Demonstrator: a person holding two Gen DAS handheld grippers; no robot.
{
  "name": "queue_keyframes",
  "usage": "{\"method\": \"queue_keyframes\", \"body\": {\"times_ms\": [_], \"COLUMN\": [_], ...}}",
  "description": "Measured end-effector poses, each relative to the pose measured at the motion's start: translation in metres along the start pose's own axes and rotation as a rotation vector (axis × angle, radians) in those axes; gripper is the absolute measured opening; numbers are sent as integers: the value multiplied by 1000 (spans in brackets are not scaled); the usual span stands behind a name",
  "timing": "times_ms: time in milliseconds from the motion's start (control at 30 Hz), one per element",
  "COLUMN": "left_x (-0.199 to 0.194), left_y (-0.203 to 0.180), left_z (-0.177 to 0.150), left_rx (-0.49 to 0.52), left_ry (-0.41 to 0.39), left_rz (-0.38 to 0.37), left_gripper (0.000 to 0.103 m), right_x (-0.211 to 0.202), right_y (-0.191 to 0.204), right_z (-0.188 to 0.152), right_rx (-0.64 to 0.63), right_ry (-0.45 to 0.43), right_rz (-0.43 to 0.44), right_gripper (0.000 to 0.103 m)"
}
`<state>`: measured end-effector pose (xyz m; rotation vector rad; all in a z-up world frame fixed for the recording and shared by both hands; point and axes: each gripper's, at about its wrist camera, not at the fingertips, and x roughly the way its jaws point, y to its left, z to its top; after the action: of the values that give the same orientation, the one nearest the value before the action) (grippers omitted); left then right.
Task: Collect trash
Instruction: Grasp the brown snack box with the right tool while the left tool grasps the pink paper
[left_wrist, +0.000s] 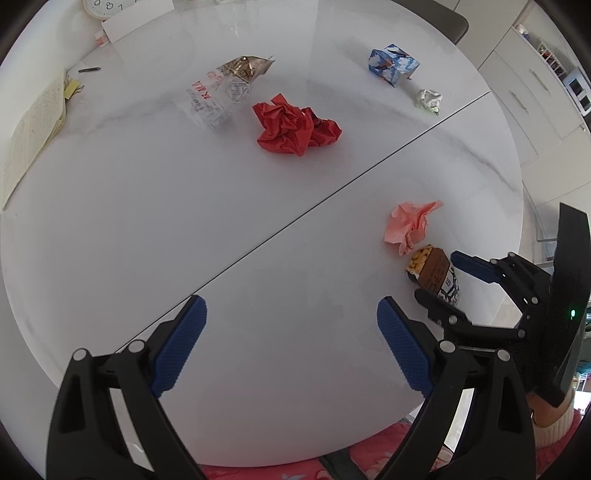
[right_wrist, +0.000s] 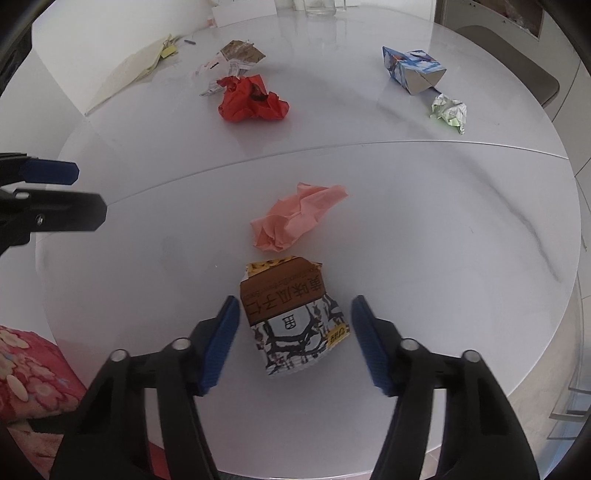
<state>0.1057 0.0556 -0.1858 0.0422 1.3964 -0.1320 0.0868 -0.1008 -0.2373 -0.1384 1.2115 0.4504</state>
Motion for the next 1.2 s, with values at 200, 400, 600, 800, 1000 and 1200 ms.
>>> {"method": "queue_keyframes", "body": {"times_ms": [200,400,600,800,1000,1200], "left_x": [3,21,40,65,74,69], "left_y": [-19,-53,-83,-110,-122,-127], "left_z": [0,5,20,36,46,51], "left_rx": [62,199,231,242,215,187], "left_ry": [1,-7,-1,29,14,-11], "left_rz": [-29,-68,-134,-120,-91,-80], "left_gripper": [89,89,85,69,56,30], "right_x": [-5,-21,-51,-76,-88,-92], "right_y": [-10,-30,-59,-81,-99,-103], "right_z": [-5,-21,-43,-62,-75,-79], "right_rx": [43,143,250,307,335,333], "right_ry": [-4,-26,-67,-95,-110,-118], "right_rz": [28,32,2,-22,-27,-24], "right_gripper": [39,37,37,37,37,37]}}
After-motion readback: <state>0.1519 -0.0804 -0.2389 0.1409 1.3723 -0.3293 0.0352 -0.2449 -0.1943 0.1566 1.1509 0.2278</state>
